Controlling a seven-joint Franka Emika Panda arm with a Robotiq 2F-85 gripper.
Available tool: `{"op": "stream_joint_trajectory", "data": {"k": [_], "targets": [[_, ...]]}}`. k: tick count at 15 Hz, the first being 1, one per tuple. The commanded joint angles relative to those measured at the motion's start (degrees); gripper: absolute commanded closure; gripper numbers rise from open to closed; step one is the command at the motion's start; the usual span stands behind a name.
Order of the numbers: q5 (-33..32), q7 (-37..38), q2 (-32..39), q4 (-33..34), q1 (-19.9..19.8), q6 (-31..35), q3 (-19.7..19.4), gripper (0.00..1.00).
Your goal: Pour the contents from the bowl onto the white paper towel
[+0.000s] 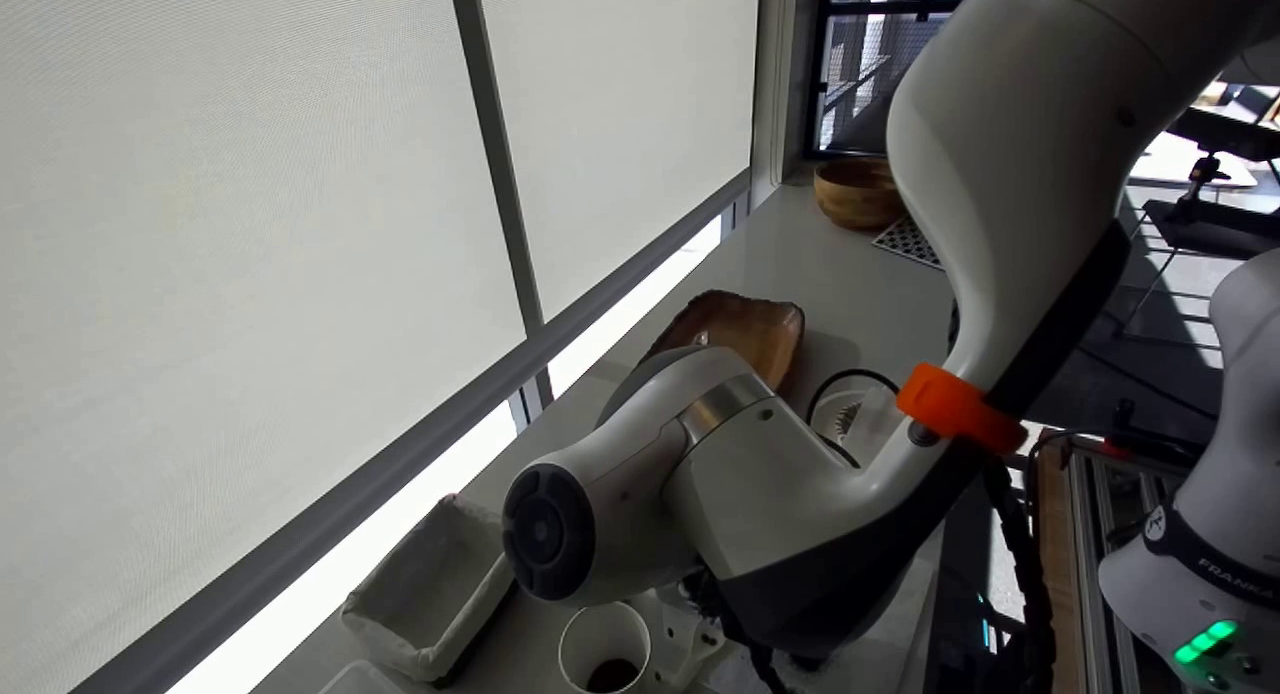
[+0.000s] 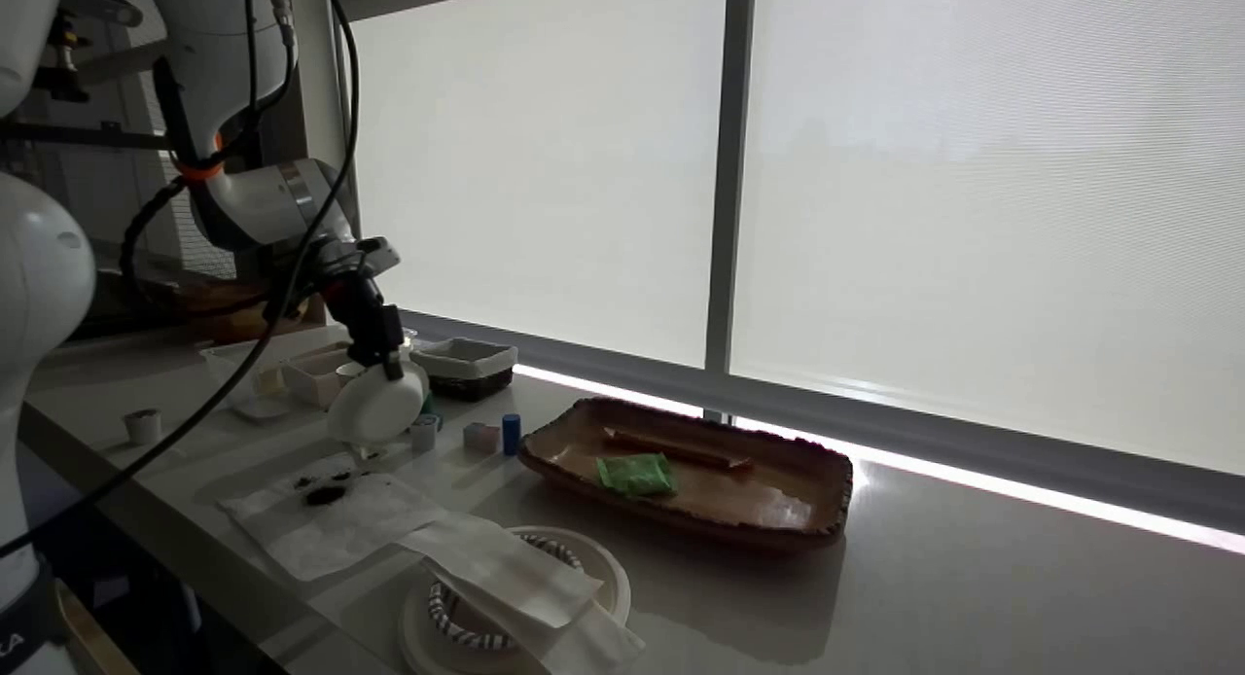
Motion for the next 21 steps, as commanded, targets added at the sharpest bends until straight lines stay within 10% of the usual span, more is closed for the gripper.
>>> {"op": "stream_joint_trajectory", "data": {"k": [1, 21], "targets": [[1.05, 0.45, 0.91, 0.89, 0.74, -1.78, -0.58, 0.99], [1.02, 0.02, -2.51, -4.37, 0.79, 0.11, 0.43, 0.99]]}}
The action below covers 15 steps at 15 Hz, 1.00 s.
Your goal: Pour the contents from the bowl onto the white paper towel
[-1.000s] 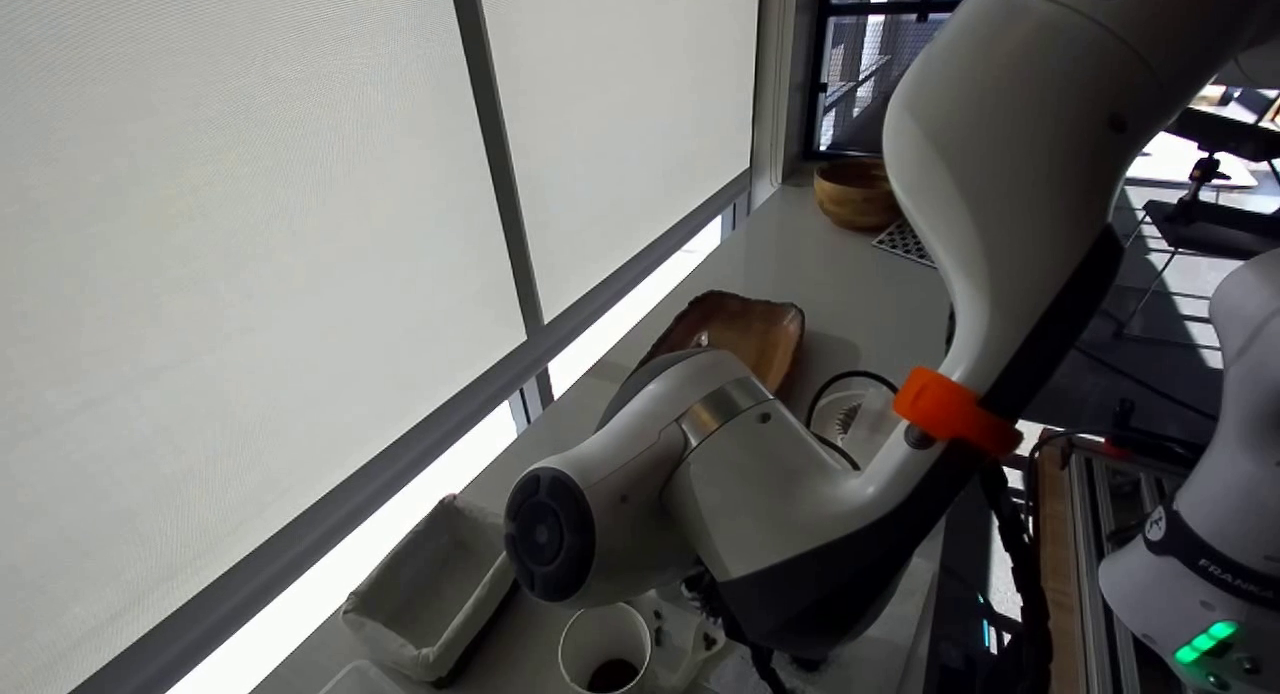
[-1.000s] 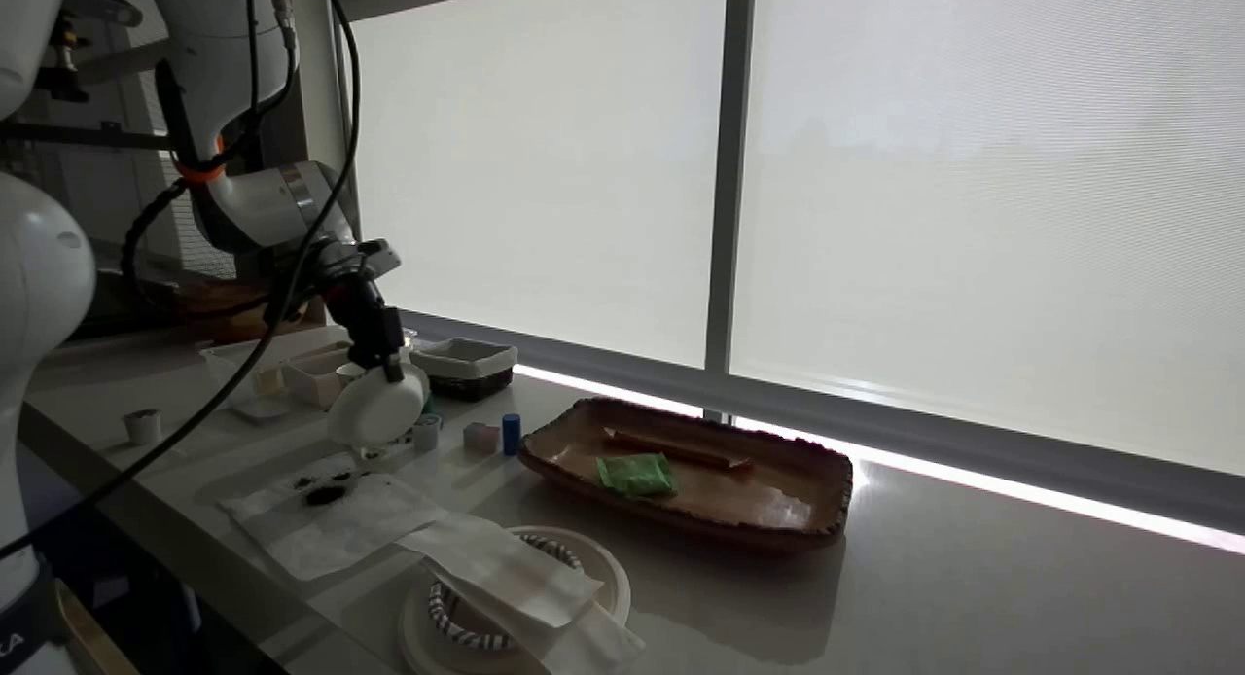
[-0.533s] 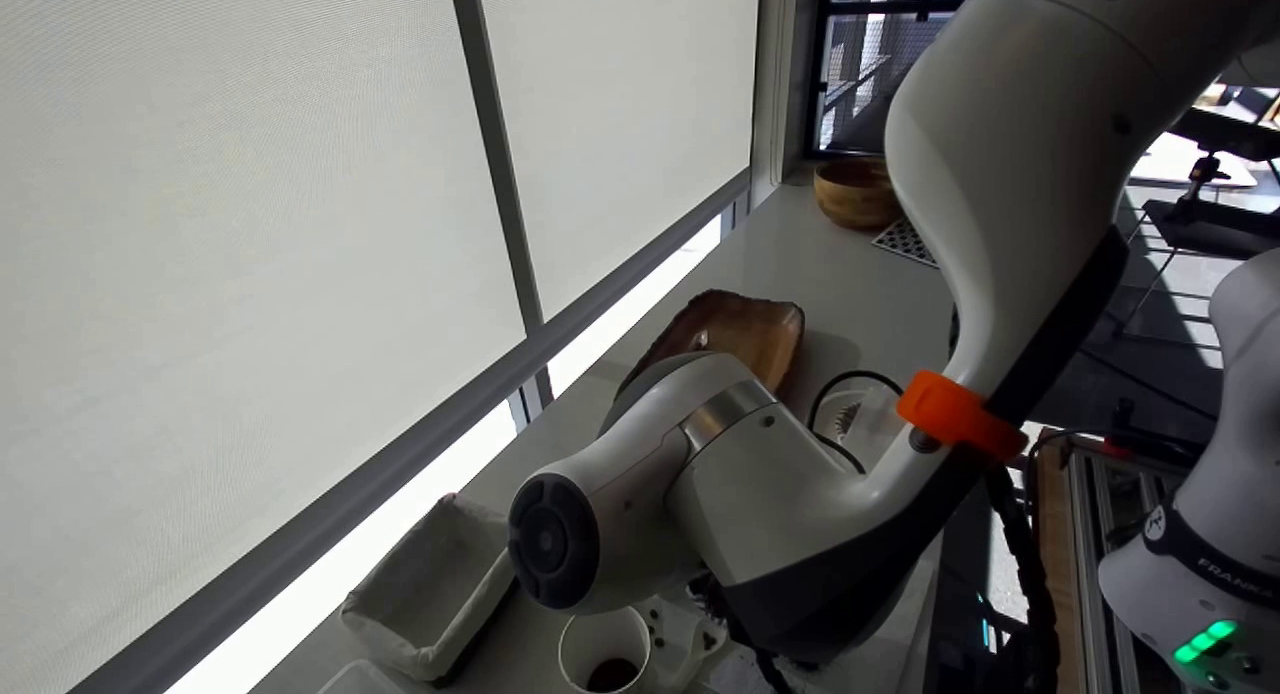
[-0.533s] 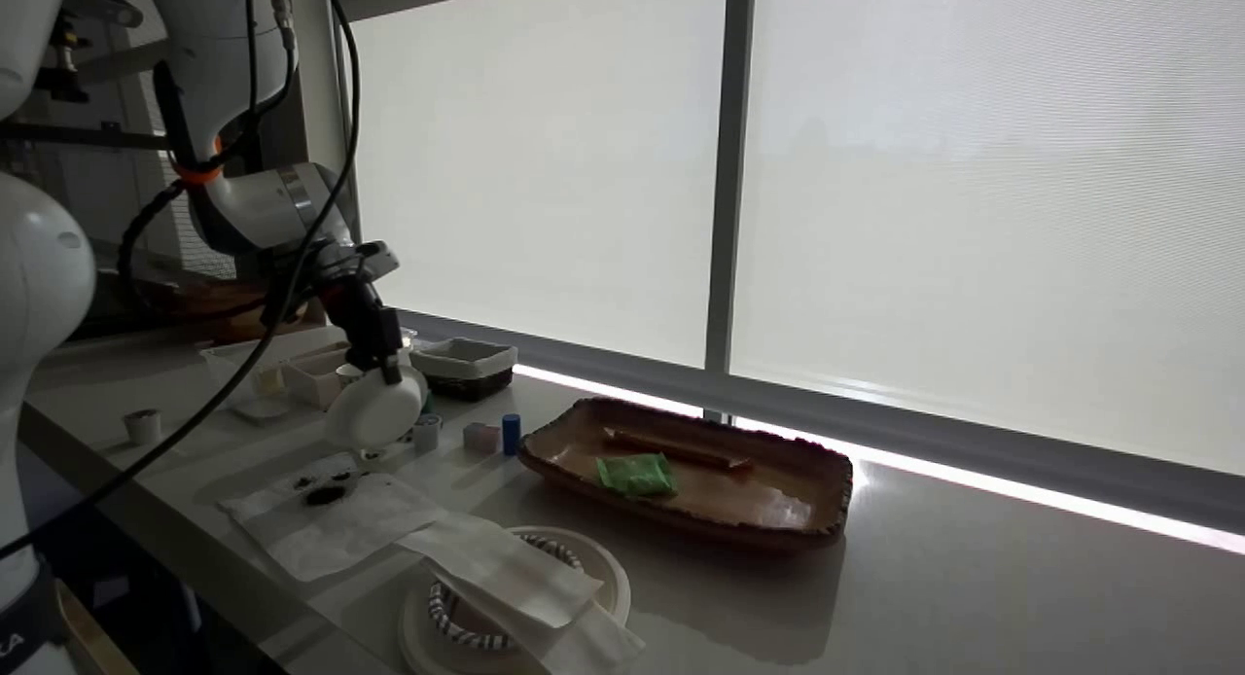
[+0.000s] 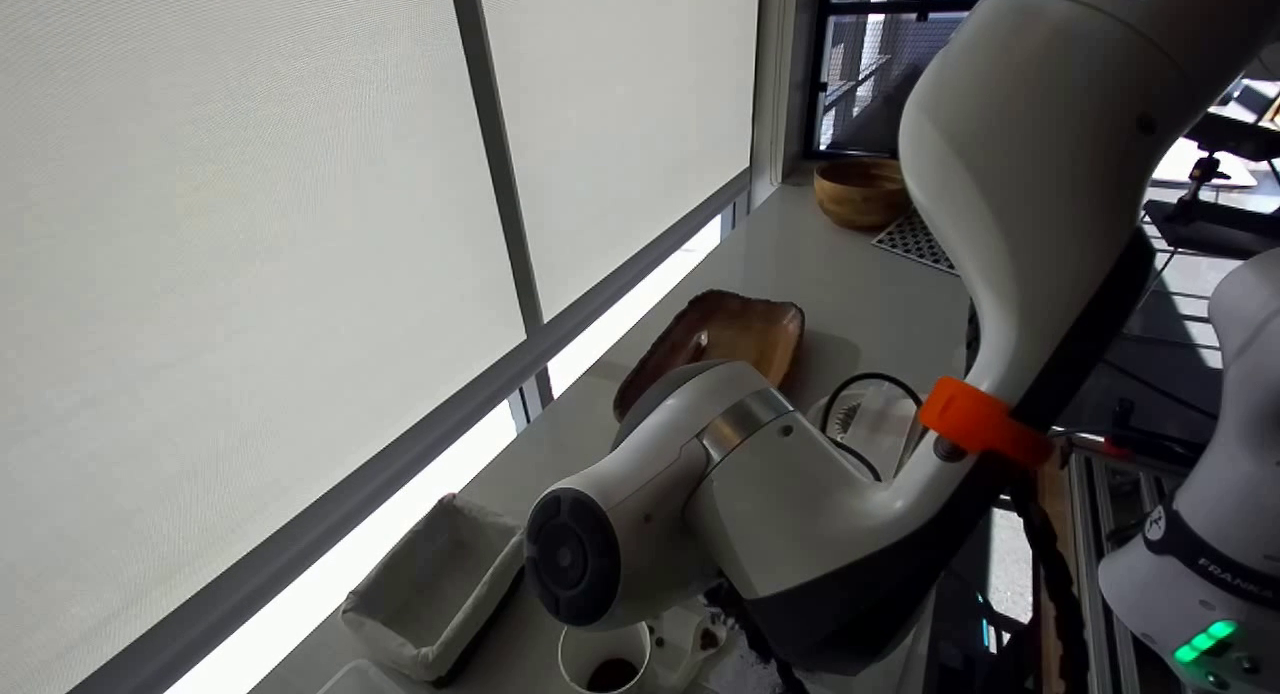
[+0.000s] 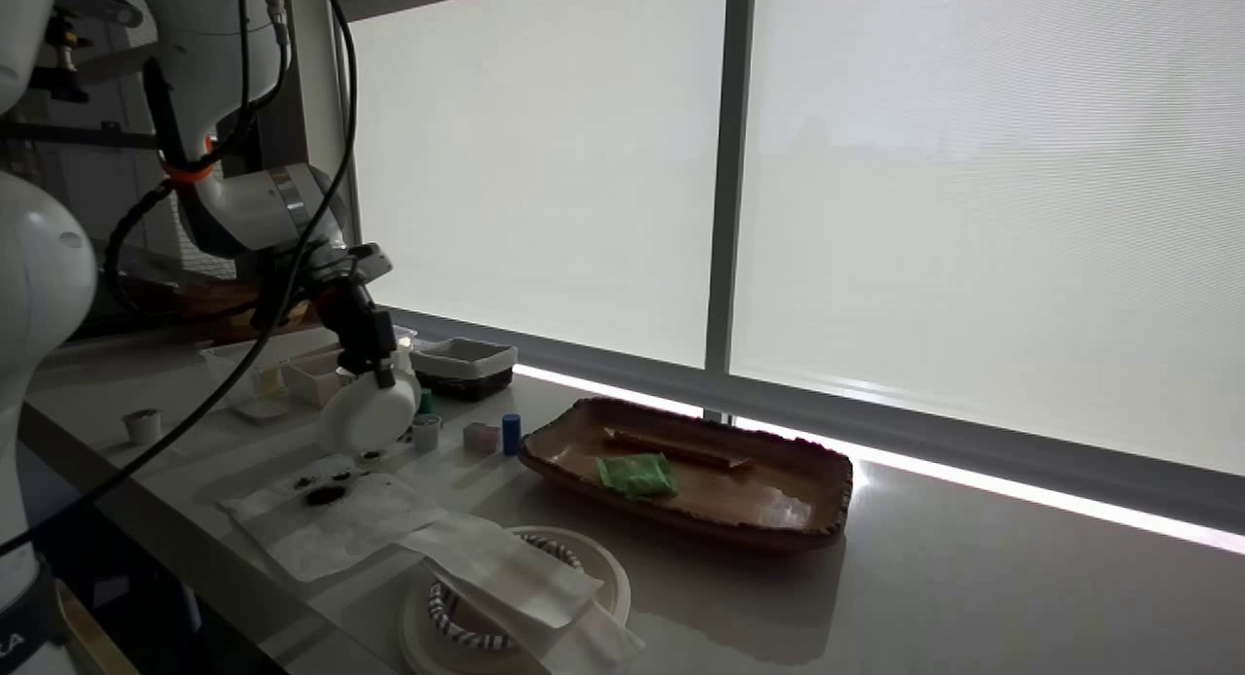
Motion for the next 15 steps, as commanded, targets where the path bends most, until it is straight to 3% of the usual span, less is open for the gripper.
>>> {"op": "stream_joint_trajectory", "data": {"k": [1, 15], "targets": [[1.22, 0.86, -2.02, -2.04, 0.25, 0.48, 0.10, 0.99], [1.41, 0.80, -1.93, -1.60, 0.21, -0.13, 0.18, 0.99]]}}
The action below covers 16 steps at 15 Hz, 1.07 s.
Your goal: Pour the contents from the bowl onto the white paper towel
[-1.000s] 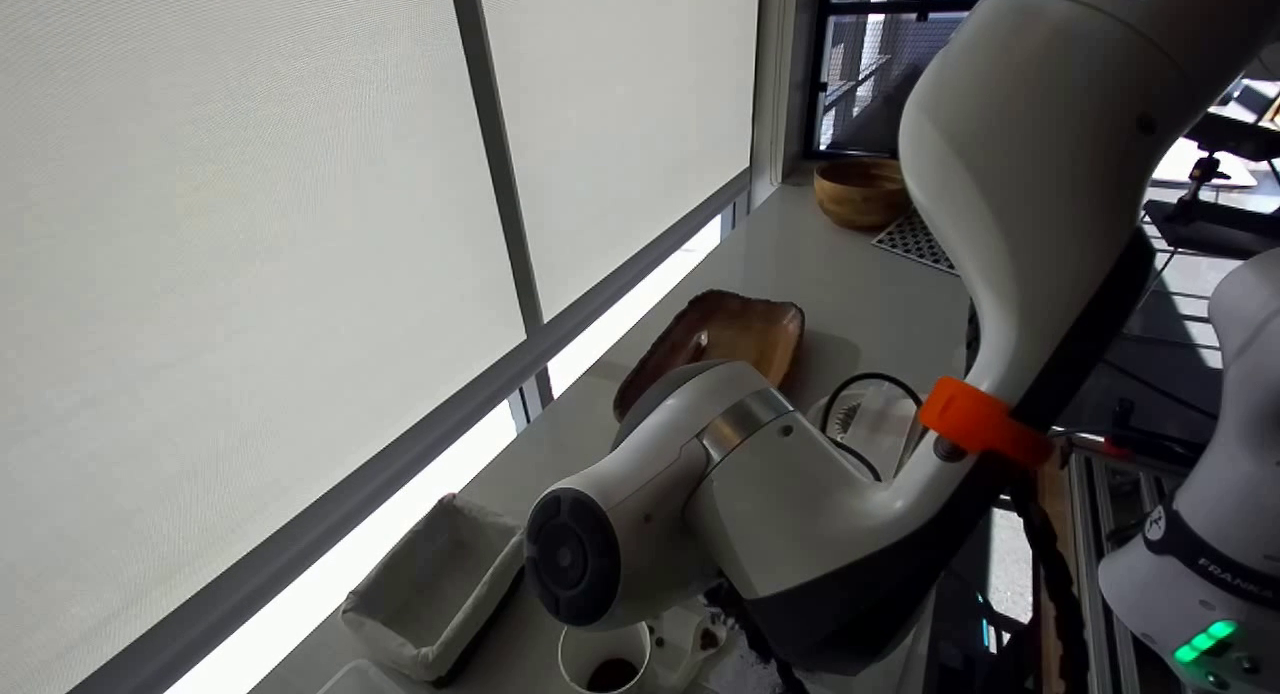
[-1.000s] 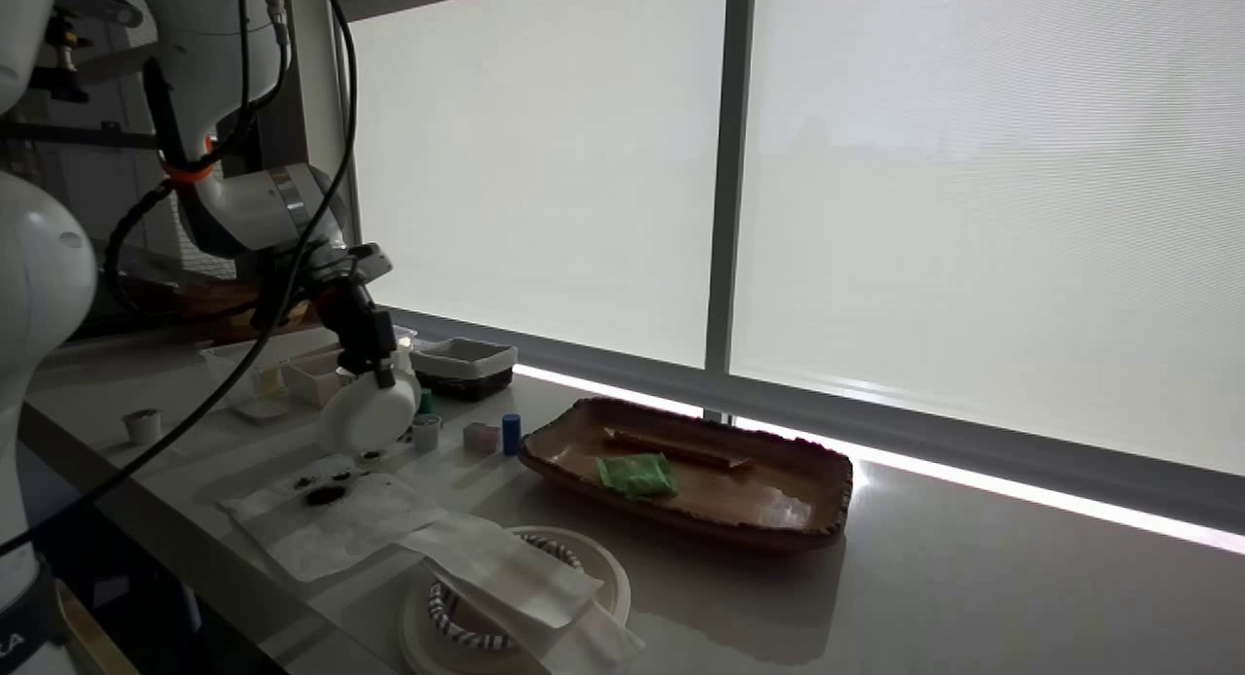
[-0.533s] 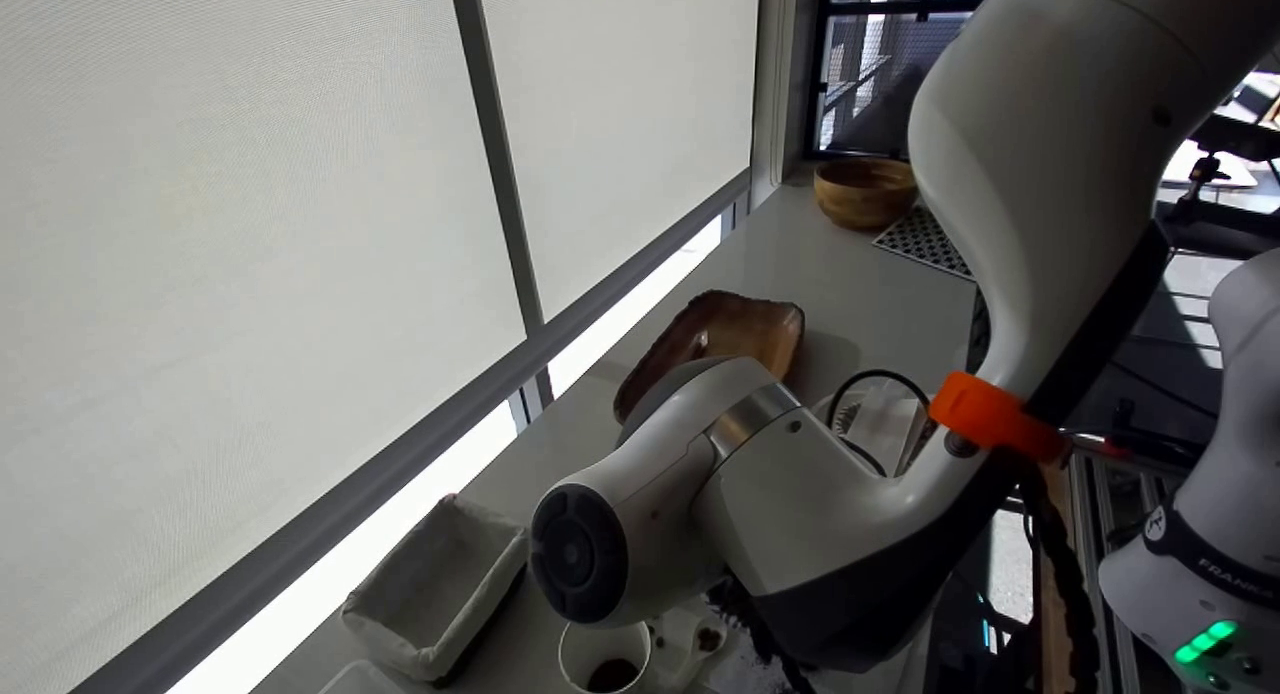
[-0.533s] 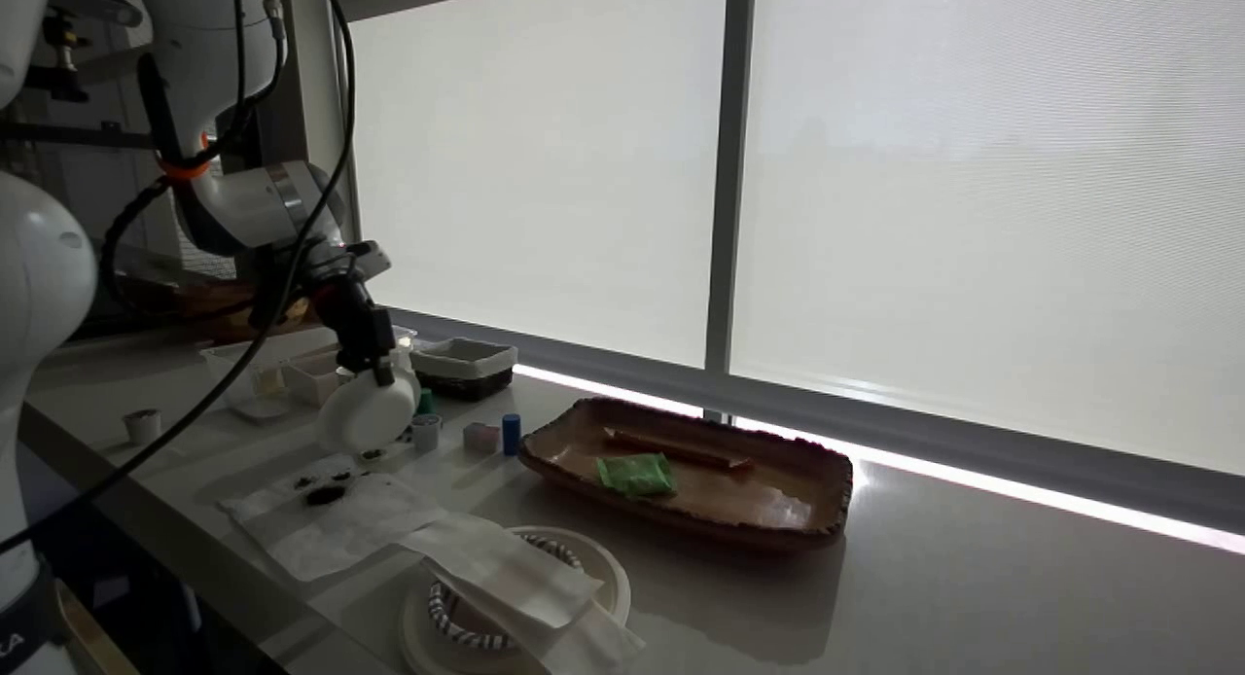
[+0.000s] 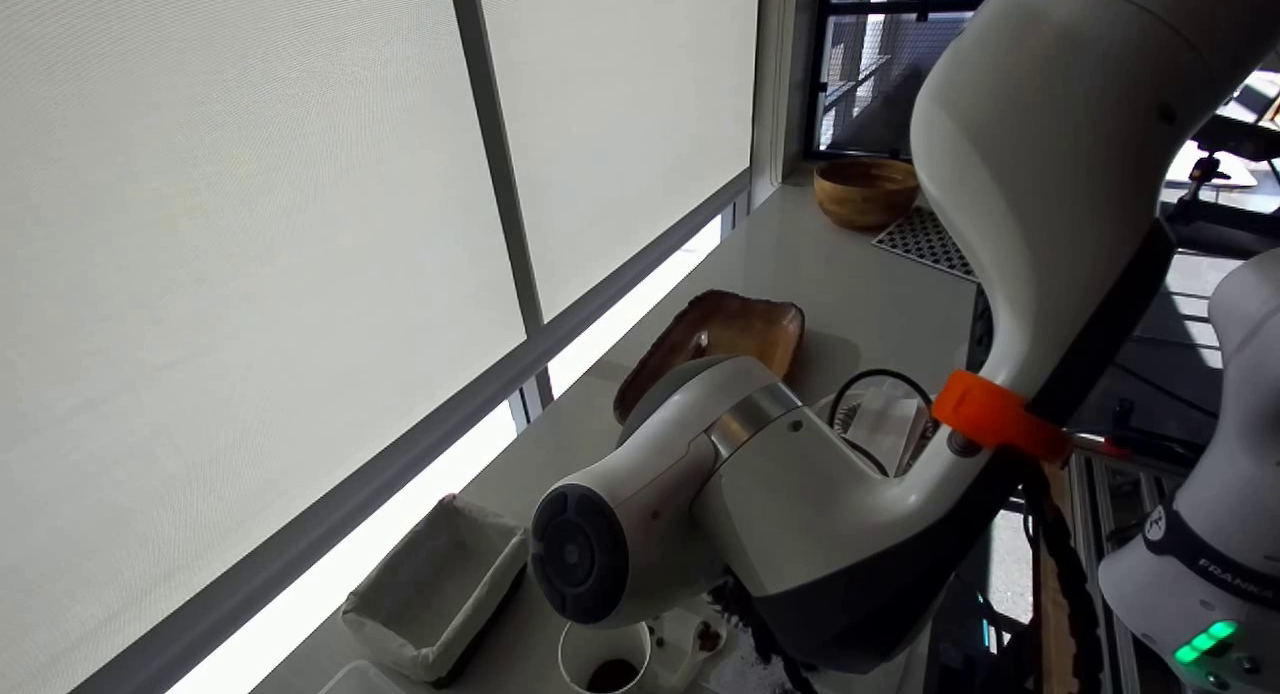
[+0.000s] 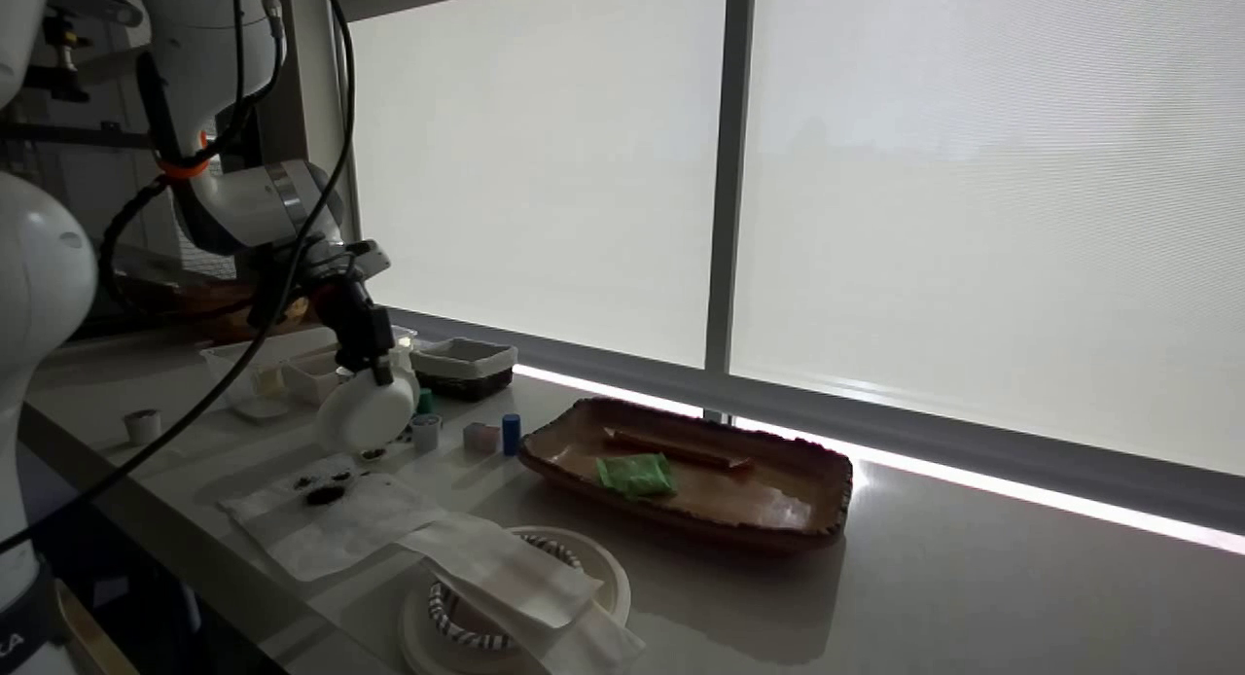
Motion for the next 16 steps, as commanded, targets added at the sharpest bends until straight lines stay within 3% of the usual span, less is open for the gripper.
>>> {"op": "stream_joint_trajectory", "data": {"k": [1, 4, 6, 8, 9, 11, 12, 16], "targets": [[0.97, 0.26, -0.83, -0.76, 0.18, 0.42, 0.06, 0.99], [0.53, 0.11, -1.50, -1.69, -0.22, 3.10, 0.16, 0.99], [1.59, 0.20, -0.46, -0.21, 0.37, -1.35, -0.13, 0.99], [1.16, 0.10, -1.10, -1.00, -0.02, 1.35, 0.04, 0.99], [1.66, 0.39, -0.50, -0.02, 0.43, -1.91, -0.15, 0.99], [0.47, -0.33, -1.79, -1.73, -0.33, 3.77, 0.27, 0.99], [1.41, 0.07, -0.82, -0.27, 0.26, -0.12, -0.03, 0.99], [1.31, -0.07, -0.84, -0.15, 0.28, -0.07, -0.05, 0.99]]}}
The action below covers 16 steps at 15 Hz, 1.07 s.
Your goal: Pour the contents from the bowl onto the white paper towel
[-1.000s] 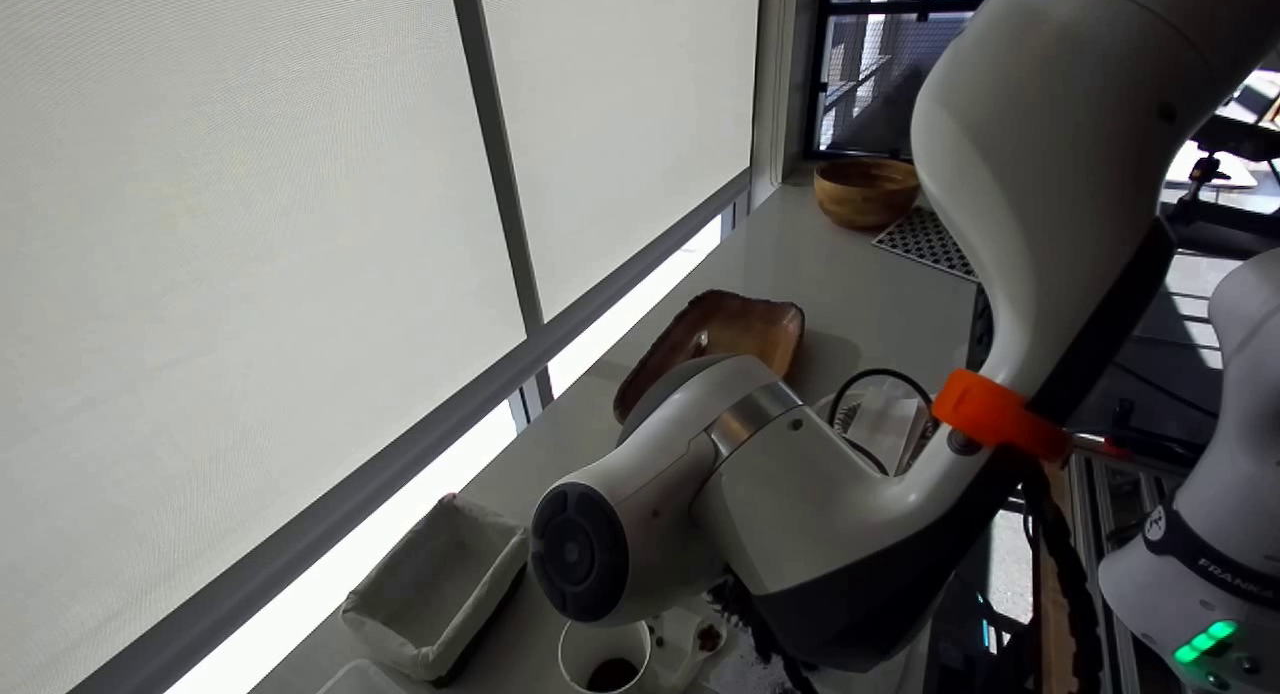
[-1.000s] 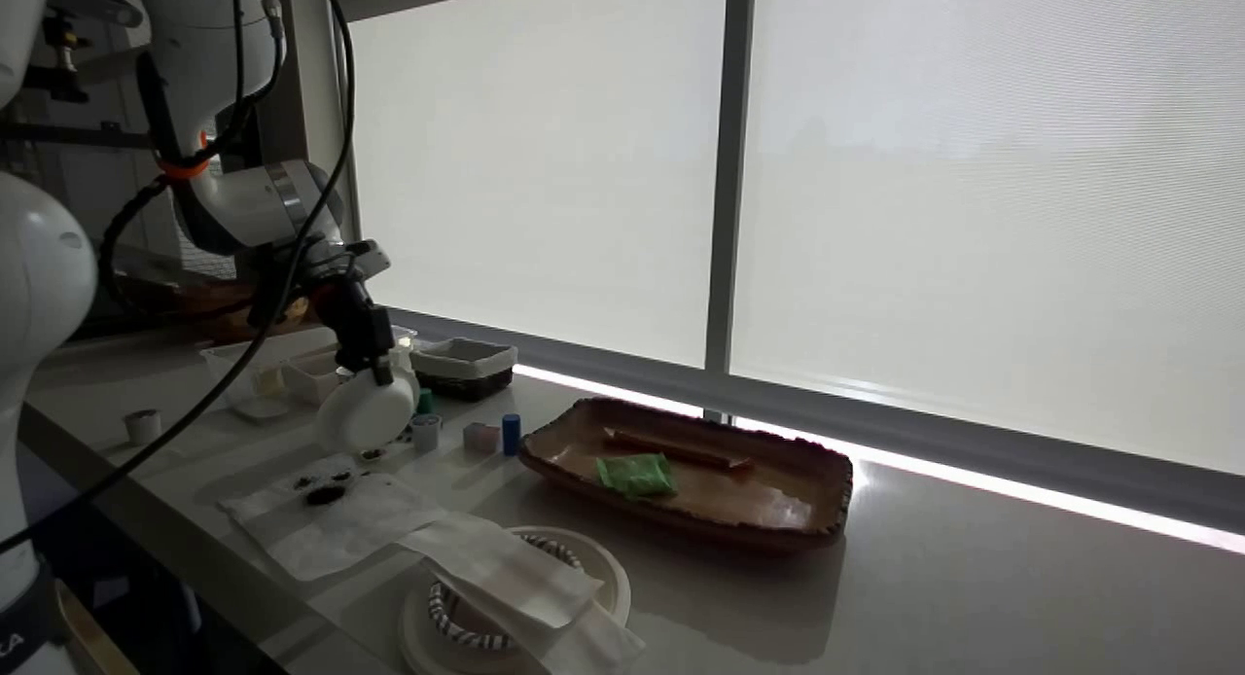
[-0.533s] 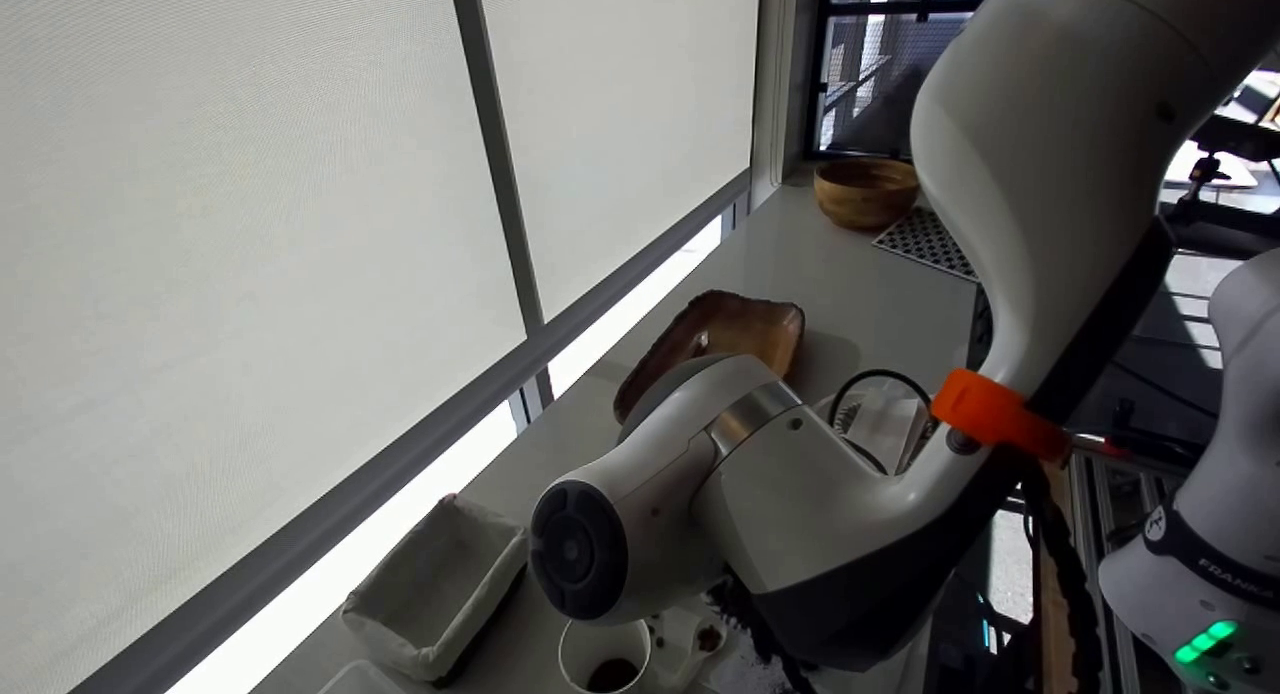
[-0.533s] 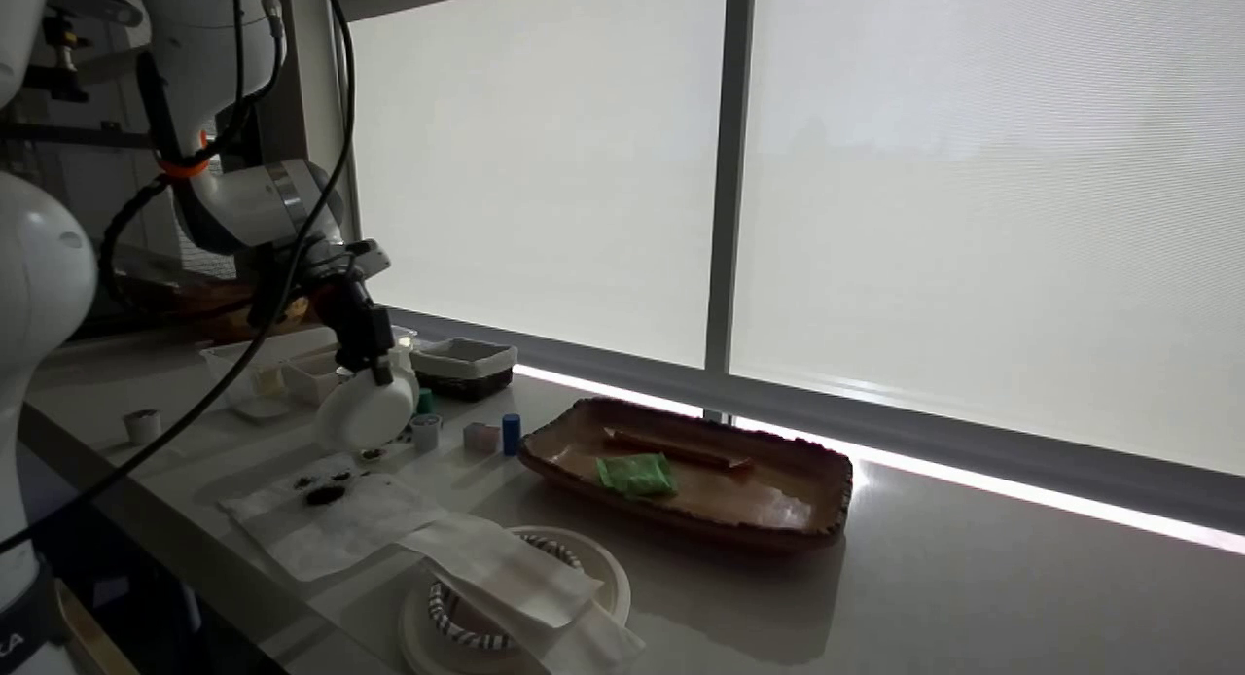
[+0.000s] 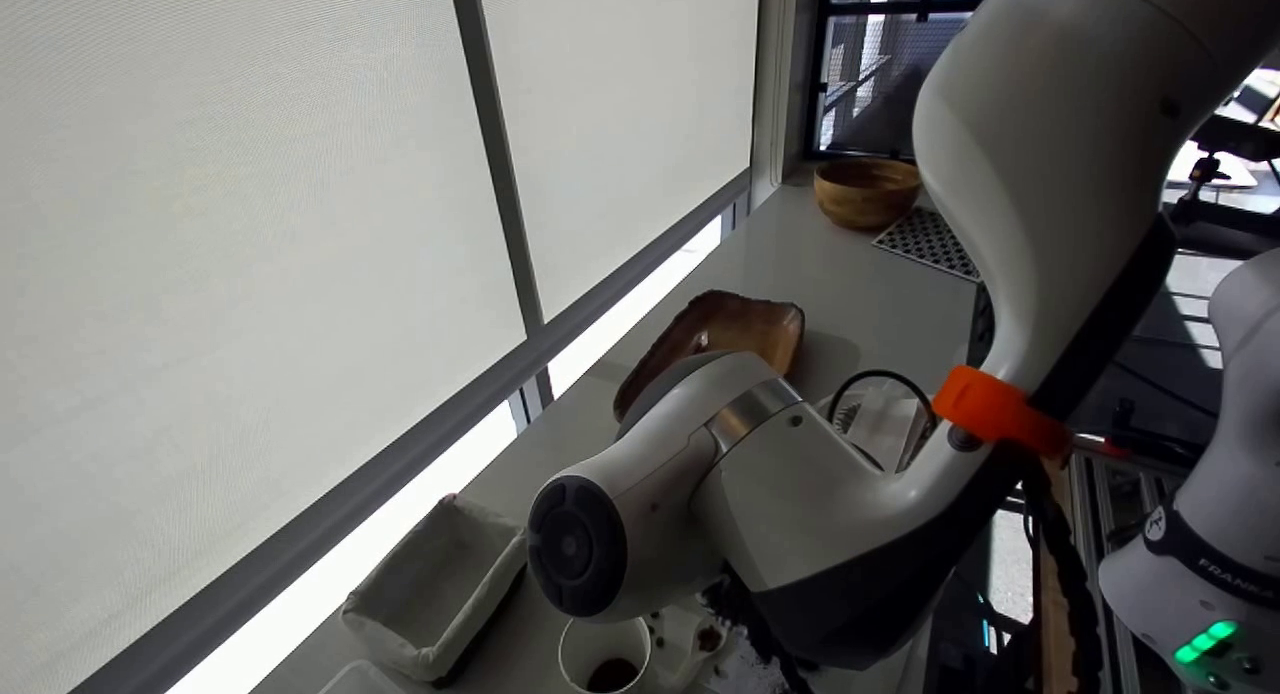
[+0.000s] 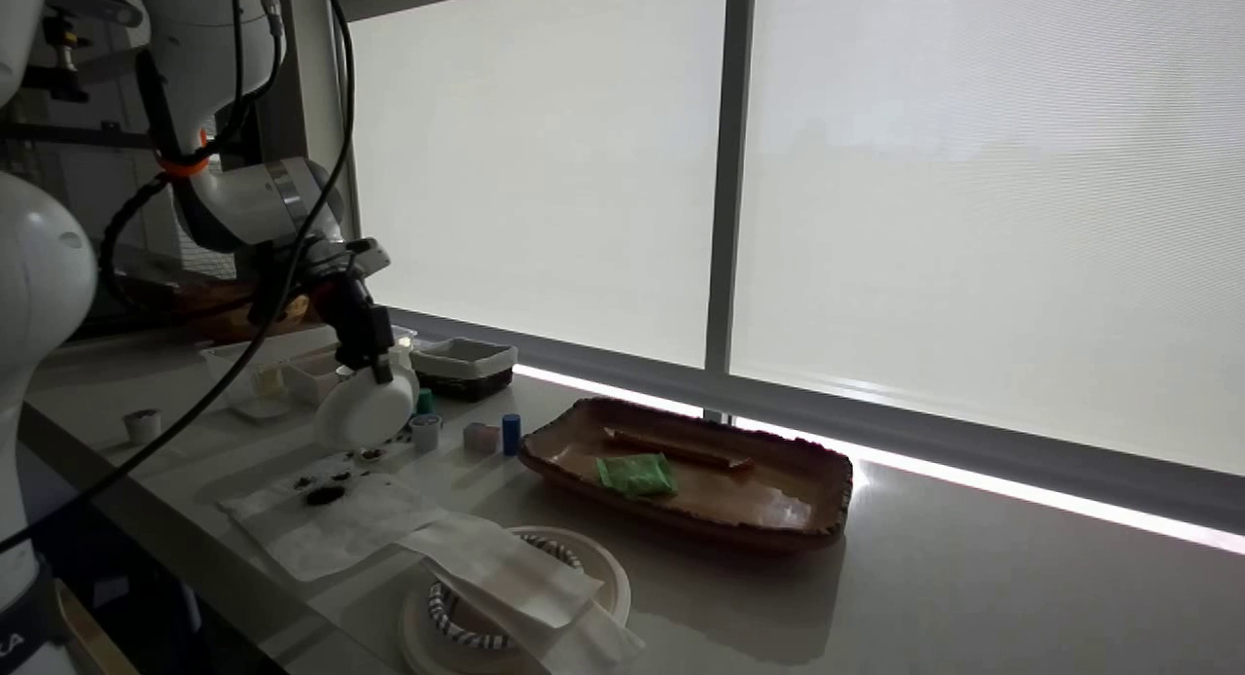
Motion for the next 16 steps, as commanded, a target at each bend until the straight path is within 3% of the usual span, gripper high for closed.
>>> {"op": "stream_joint_trajectory", "data": {"k": [1, 5, 7, 8, 9, 10, 11, 16], "targets": [[1.06, -0.10, -0.48, -0.27, 0.30, -0.99, -0.05, 0.99], [1.00, 1.06, -1.38, -1.40, -0.31, 2.66, -0.07, 0.99], [1.15, 1.70, 0.10, 0.72, 0.61, -2.57, -0.55, 0.99], [0.73, 1.31, -0.54, -0.20, 0.03, 0.60, -0.35, 0.99], [1.22, 1.55, 0.11, 0.69, 0.41, -2.59, -0.53, 0.99], [0.46, 1.08, -0.75, -0.46, -0.09, 0.95, -0.27, 0.99], [1.26, 1.63, 0.03, 0.62, 0.36, -2.50, -0.50, 0.99], [0.69, 0.99, -0.56, -0.20, -0.04, 0.11, -0.26, 0.99]]}}
